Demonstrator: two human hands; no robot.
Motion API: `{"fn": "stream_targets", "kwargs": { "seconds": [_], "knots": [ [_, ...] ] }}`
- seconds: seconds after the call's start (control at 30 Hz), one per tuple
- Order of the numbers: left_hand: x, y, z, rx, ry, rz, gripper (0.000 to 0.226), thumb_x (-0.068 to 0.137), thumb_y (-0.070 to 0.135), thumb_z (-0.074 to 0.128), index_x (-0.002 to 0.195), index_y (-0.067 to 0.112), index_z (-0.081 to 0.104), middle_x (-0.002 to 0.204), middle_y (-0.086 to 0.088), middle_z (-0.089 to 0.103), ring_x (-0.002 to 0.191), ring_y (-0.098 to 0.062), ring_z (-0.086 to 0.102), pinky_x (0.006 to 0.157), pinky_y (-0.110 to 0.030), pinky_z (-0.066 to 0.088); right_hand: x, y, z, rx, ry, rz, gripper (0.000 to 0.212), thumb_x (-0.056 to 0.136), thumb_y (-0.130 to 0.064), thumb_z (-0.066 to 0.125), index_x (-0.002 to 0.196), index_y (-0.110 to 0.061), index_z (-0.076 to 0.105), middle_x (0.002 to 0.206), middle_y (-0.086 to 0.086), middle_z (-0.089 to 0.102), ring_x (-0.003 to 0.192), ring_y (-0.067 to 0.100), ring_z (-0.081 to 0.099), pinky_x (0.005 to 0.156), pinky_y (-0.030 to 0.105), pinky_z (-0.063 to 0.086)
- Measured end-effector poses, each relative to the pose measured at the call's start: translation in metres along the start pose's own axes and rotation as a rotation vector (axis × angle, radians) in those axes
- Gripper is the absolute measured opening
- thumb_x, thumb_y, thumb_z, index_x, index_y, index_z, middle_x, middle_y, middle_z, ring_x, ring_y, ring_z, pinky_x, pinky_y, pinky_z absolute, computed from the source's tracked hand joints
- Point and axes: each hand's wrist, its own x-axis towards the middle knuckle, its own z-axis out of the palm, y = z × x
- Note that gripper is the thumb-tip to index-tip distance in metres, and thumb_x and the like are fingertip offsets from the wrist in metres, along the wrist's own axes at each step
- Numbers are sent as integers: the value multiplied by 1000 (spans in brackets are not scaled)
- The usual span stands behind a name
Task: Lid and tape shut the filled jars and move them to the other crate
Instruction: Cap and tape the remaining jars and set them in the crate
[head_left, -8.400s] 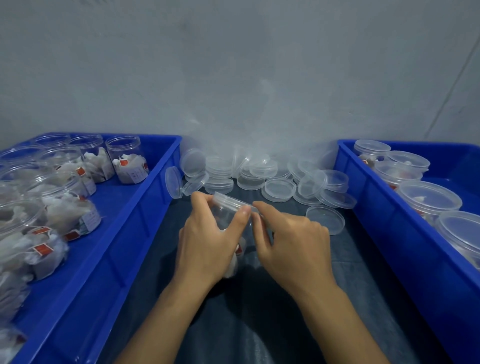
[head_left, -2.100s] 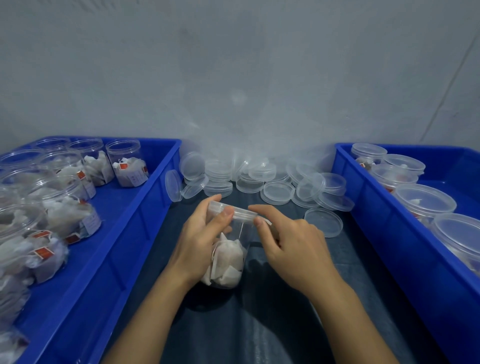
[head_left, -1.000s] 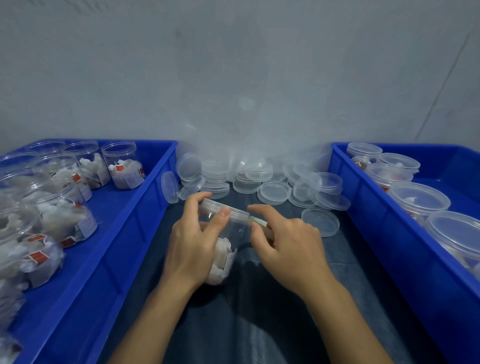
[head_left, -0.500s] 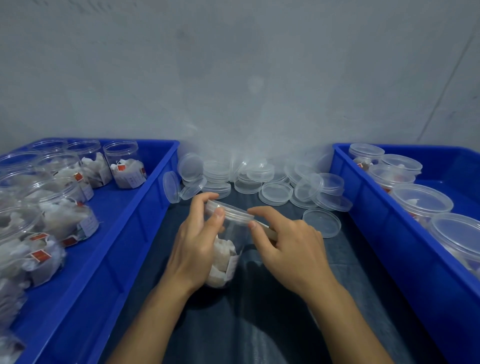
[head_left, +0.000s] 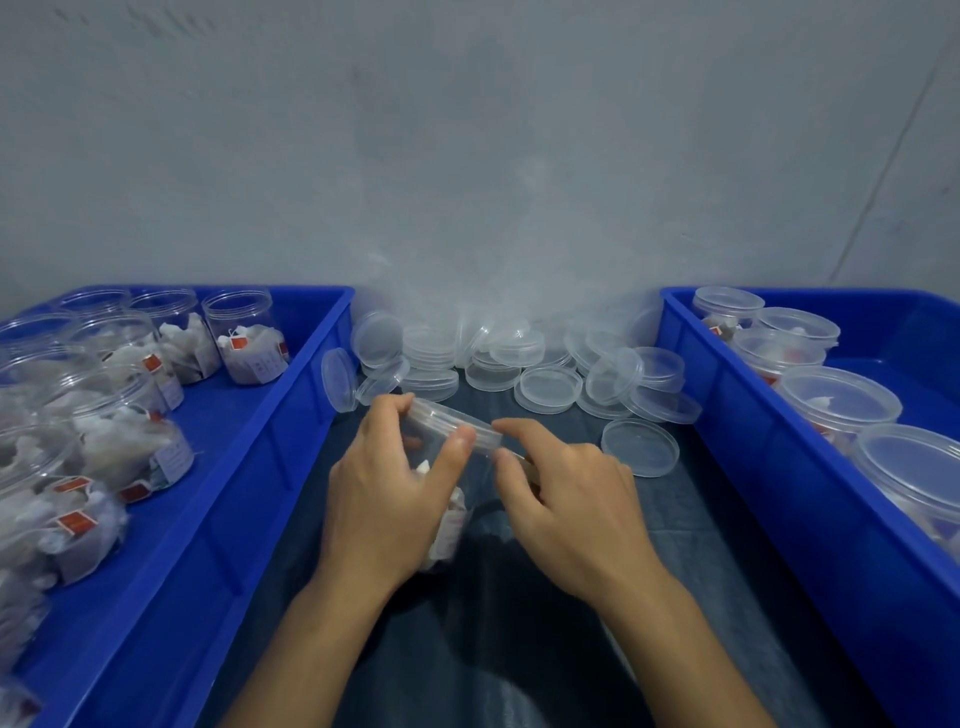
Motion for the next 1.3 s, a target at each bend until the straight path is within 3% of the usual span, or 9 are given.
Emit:
{"fn": "stream_targets", "kwargs": {
  "seconds": [0.13, 0.27, 0.43, 0.63, 0.77, 0.87, 1.0, 1.17, 1.3],
  "knots": [
    [5, -5, 0, -124, -47, -65, 53, 84, 81, 47, 120, 42, 51, 106, 32, 68, 97, 10, 64, 87, -40, 53, 2, 3, -7, 114, -65, -44, 51, 97, -50, 30, 142, -41, 51, 62, -15, 56, 72, 18, 60, 73, 43, 46],
    [10, -13, -5, -446, -78, -144, 45, 85, 69, 59, 114, 35, 58, 110, 9, 74, 103, -17, 73, 95, -56, 57, 2, 4, -9, 146, -28, -99, 44, 100, -54, 35, 138, -40, 54, 54, -15, 50, 62, 16, 54, 63, 36, 40],
    [12, -18, -8, -579, -84, -117, 54, 85, 58, 65, 118, 17, 60, 113, -6, 74, 105, -28, 73, 91, -49, 60, 2, 0, -3, -5, 21, -85, 48, 97, -58, 31, 137, -43, 52, 60, -11, 60, 70, 23, 64, 68, 41, 49],
    [12, -19, -8, -666, -113, -126, 59, 85, 54, 65, 118, 6, 59, 110, -13, 75, 93, -37, 74, 76, -37, 61, 3, 4, 3, -9, 34, -46, 52, 94, -65, 29, 135, -44, 52, 69, -9, 68, 79, 24, 69, 73, 42, 52],
    [12, -22, -7, -749, -158, -176, 40, 95, 38, 58, 118, 5, 58, 109, -18, 75, 89, -43, 74, 73, -44, 63, 2, 2, 5, 7, 34, -26, 56, 93, -68, 26, 135, -43, 54, 78, -8, 73, 83, 24, 70, 74, 42, 52],
    [13, -25, -7, -761, -197, -199, 39, 96, 43, 59, 119, 12, 58, 113, -20, 74, 94, -47, 74, 74, -49, 63, 2, 0, 7, 0, 43, -10, 58, 93, -69, 25, 130, -42, 59, 77, -8, 73, 82, 24, 70, 74, 42, 52],
    [14, -28, -4, -699, -215, -193, 44, 88, 64, 63, 114, 30, 54, 121, -12, 70, 98, -42, 76, 81, -61, 62, 2, -1, 9, -13, 28, 16, 55, 94, -69, 24, 119, -41, 65, 73, -9, 70, 78, 24, 68, 72, 41, 52],
    [11, -25, -1, -461, -185, -85, 61, 72, 80, 74, 111, 42, 48, 116, 18, 70, 105, -10, 74, 83, -29, 60, 2, 0, 8, -16, 62, 15, 48, 95, -63, 32, 108, -36, 70, 63, -7, 65, 68, 22, 66, 64, 38, 51],
    [10, -16, -4, -319, -135, -58, 55, 72, 74, 71, 111, 39, 54, 113, 28, 71, 102, 3, 71, 83, -28, 56, 2, 1, 7, -41, 62, 11, 49, 96, -62, 31, 102, -34, 70, 65, -6, 65, 66, 21, 64, 61, 36, 49]
  ]
}}
